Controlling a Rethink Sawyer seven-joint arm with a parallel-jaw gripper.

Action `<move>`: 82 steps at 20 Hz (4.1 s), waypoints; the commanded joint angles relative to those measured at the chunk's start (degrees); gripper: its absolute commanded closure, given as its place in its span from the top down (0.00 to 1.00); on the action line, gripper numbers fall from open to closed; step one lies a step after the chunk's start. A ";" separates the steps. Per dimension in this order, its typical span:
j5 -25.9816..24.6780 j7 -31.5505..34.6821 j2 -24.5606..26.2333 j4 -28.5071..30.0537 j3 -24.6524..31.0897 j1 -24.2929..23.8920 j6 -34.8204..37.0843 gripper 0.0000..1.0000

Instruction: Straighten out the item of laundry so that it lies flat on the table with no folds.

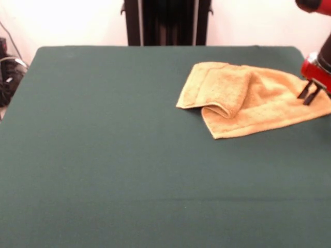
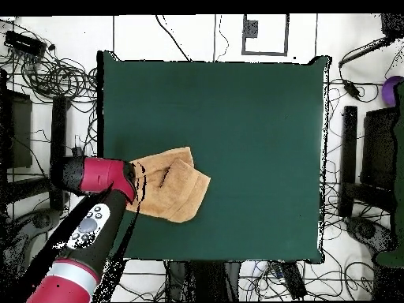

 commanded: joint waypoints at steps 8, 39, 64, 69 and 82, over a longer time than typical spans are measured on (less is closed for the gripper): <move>3.45 23.84 3.16 -3.51 1.32 3.50 -3.46 1.00; -23.87 7.84 -25.27 45.71 26.16 -29.63 -32.41 1.00; -37.48 -4.20 -36.04 31.49 20.43 -31.62 -1.24 1.00; -40.10 -0.58 -35.30 31.49 21.97 -32.86 -4.96 1.00; -43.51 7.11 -17.59 28.67 22.56 -37.26 -27.84 1.00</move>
